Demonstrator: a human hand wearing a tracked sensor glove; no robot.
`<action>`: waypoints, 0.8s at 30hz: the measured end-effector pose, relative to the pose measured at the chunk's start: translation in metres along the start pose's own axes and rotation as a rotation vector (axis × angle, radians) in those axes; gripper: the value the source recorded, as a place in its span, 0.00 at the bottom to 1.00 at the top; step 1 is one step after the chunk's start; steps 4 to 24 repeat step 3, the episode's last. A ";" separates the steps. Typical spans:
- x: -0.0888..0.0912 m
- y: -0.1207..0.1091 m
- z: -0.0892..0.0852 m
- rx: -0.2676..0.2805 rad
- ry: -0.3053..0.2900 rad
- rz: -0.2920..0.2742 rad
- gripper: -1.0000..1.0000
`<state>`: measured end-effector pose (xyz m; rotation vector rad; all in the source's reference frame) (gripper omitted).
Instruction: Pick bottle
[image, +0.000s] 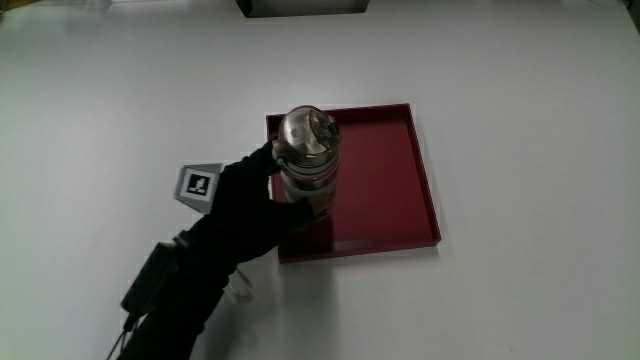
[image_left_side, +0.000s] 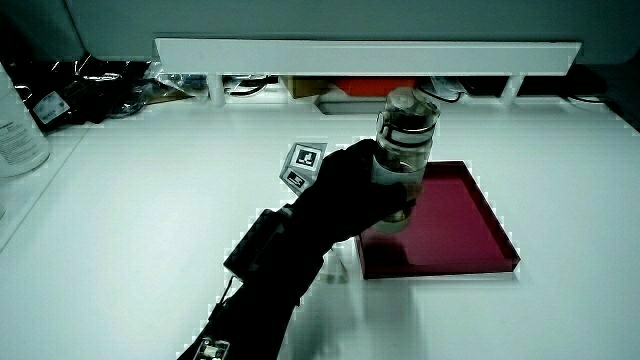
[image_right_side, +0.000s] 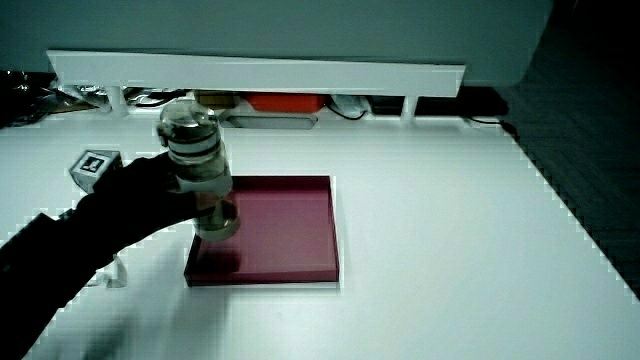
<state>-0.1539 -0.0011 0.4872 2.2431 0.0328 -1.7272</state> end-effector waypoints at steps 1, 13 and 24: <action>0.005 -0.002 0.005 -0.002 0.022 0.011 1.00; 0.014 -0.005 0.014 0.002 0.024 -0.003 1.00; 0.014 -0.005 0.014 0.002 0.024 -0.003 1.00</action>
